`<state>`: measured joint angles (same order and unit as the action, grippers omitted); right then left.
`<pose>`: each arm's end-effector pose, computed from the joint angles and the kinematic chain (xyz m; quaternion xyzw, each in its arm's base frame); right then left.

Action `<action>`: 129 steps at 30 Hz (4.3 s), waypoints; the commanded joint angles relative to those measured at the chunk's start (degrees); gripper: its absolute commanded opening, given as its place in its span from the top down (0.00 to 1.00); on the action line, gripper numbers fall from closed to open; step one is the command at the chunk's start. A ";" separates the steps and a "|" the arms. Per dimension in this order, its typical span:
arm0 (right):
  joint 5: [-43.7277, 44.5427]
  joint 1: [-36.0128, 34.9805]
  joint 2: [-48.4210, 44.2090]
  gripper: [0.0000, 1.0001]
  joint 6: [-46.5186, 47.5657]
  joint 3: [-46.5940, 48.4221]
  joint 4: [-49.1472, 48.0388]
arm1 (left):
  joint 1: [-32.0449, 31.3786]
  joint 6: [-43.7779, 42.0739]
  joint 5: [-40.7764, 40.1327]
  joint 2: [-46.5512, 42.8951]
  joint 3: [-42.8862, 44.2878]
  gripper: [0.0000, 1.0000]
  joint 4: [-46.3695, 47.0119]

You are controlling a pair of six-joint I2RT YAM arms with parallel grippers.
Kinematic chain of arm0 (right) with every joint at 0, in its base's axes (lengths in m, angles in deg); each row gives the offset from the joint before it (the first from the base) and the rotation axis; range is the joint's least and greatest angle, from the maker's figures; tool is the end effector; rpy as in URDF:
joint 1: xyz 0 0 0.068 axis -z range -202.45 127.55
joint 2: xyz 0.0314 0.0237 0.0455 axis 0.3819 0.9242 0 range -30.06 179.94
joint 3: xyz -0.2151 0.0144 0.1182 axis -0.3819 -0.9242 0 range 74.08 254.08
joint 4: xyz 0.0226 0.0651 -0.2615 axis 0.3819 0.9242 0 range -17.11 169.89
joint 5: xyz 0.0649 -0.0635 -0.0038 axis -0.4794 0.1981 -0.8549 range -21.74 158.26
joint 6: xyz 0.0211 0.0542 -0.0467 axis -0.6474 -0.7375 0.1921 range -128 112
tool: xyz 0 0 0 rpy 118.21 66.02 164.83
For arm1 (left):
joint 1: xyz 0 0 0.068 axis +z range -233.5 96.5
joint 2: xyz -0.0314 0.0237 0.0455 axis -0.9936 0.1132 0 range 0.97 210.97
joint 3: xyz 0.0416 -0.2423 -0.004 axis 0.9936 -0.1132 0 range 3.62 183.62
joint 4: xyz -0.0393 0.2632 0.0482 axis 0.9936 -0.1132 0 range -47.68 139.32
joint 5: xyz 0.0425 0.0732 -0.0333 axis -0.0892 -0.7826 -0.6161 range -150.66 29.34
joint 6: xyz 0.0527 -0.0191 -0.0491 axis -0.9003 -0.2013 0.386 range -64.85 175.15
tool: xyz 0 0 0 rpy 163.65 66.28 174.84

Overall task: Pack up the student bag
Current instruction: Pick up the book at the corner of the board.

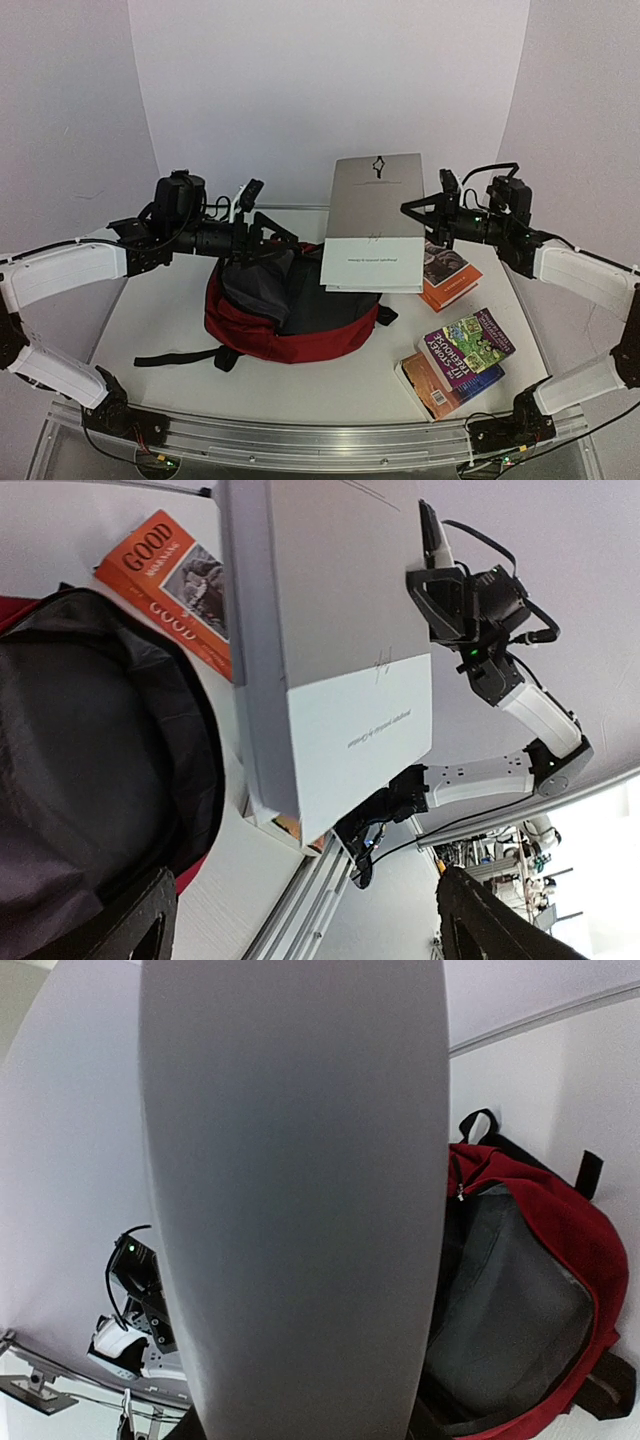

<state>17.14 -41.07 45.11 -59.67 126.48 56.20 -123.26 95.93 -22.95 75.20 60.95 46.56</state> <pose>0.2973 0.1515 0.2864 -0.0857 0.7252 0.6096 0.3086 0.2317 -0.2425 0.2826 0.1792 0.7752 -0.5539 0.2452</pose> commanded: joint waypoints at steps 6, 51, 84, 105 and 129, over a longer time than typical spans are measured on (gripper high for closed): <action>-6.54 -5.45 -1.16 0.61 0.23 5.86 -3.08 | -2.51 -2.07 -0.43 4.67 6.44 0.07 6.89; -0.98 -9.77 6.13 0.09 1.03 8.59 -7.29 | -3.82 14.31 -13.20 1.90 -0.82 0.80 29.03; 20.34 -20.85 14.49 0.17 -23.17 -2.95 -54.75 | -4.18 23.50 -31.43 5.42 -4.33 0.84 50.81; 27.34 -23.30 16.77 0.68 -16.67 0.00 -56.65 | -4.58 25.14 -32.17 5.79 -5.93 0.64 48.05; 30.39 -16.75 -7.55 0.73 3.38 -3.59 3.21 | 13.94 17.11 -21.28 -13.33 -20.78 0.00 -1.54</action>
<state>48.25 -57.92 42.69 -60.45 123.65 47.73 -111.50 112.02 -47.63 63.54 44.46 46.75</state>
